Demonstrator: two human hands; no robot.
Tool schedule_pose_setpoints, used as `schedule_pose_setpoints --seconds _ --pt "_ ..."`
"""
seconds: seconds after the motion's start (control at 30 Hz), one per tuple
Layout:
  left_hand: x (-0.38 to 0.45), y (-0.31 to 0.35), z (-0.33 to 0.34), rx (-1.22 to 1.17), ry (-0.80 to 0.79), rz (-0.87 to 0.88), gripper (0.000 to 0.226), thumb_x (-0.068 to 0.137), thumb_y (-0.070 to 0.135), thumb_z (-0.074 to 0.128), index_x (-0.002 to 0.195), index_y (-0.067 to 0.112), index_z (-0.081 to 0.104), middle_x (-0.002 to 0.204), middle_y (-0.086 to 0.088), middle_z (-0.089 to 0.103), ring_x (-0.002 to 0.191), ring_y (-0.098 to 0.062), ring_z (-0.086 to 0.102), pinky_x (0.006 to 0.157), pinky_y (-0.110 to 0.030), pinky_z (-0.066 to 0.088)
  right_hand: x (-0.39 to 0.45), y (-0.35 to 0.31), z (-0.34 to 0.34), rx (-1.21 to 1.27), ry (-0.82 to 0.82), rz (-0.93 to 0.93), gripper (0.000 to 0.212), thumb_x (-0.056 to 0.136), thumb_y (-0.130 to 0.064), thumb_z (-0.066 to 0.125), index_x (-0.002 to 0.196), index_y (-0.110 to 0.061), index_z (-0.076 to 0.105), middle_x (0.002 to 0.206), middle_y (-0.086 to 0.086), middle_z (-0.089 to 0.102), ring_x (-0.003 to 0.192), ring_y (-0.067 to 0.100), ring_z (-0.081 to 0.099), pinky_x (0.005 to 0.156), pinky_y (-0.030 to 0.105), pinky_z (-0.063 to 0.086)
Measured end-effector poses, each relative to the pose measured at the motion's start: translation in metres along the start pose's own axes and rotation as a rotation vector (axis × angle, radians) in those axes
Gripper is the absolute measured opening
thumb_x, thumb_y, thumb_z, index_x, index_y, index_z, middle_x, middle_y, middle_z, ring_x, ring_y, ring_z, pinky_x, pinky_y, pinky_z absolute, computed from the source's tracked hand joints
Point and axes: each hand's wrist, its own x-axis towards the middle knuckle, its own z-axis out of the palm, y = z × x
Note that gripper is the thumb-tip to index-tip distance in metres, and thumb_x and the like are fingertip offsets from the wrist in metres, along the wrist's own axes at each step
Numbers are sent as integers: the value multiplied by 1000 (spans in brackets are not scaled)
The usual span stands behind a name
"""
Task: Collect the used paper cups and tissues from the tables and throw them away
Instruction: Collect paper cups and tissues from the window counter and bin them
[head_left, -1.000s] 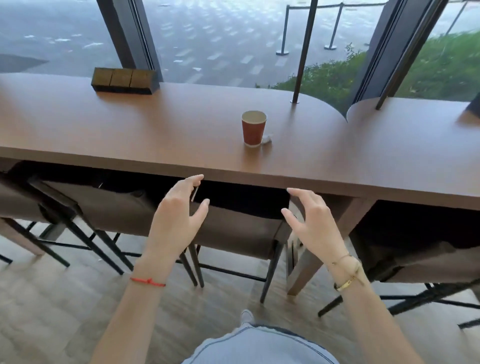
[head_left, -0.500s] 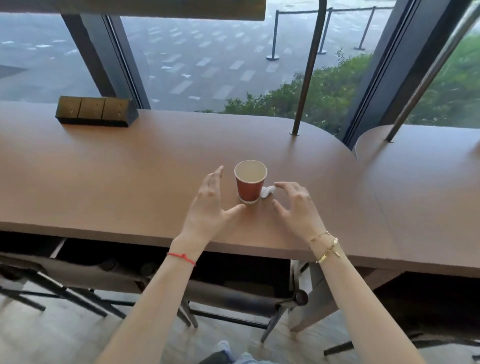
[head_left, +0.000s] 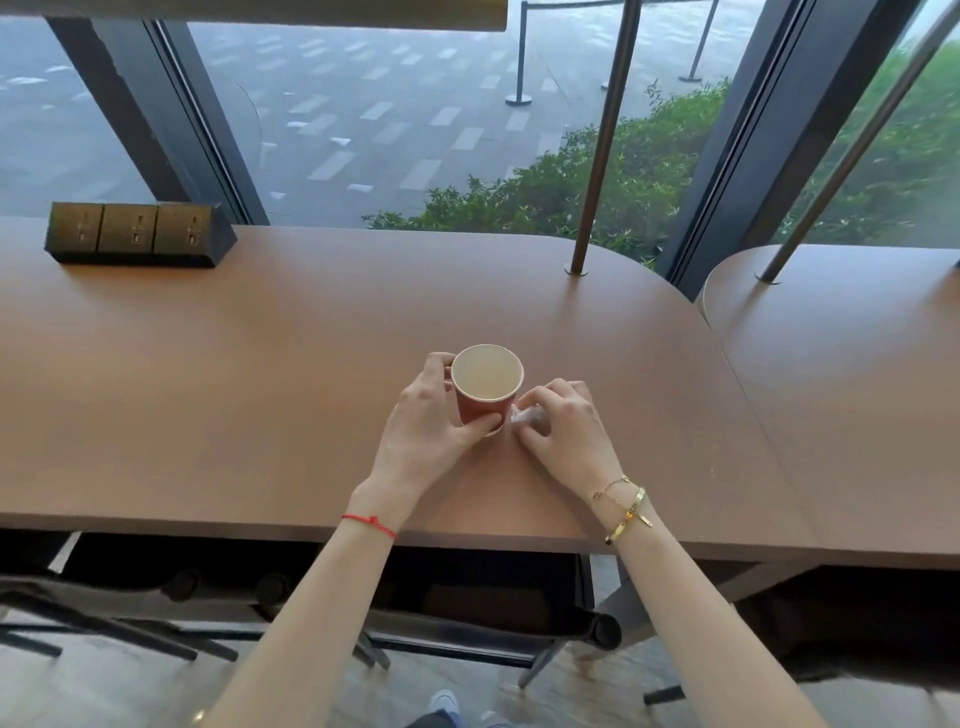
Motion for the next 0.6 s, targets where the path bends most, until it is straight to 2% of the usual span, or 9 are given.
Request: schedule_pose_setpoints --seconds 0.1,0.33,0.4,0.5,0.6 --pt "-8 0 -4 -25 6 20 66 66 40 83 117 24 44 111 11 61 102 -5 58 82 -25 48 -15 0 -7 41 39 2 15 83 -18 63 97 -21 66 96 -4 59 105 16 43 91 24 39" --pt "-49 3 -18 -107 16 64 68 65 45 80 118 28 41 106 23 55 93 6 55 76 0 39 -76 -2 -31 22 164 38 16 85 -22 65 100 -22 66 98 -9 59 102 8 42 85 18 36" --pt "-64 2 -25 -136 -17 74 70 65 44 81 120 30 40 106 26 53 96 12 54 76 3 38 -101 -5 -36 10 186 81 20 83 -20 67 103 -23 64 100 -10 60 103 6 42 85 11 33" --pt "-84 -4 -34 -165 -85 104 73 66 40 82 124 29 39 109 24 53 98 13 53 75 3 39 -140 -14 -39 -6 233 164 25 82 -19 69 105 -24 63 102 -11 60 104 6 44 86 4 31" --pt "-106 -12 -43 -156 -184 200 78 68 35 83 131 28 38 114 21 53 101 11 53 78 1 41 -183 -32 -34 -29 308 266 27 83 -22 70 108 -24 63 102 -11 60 103 6 44 86 5 33"
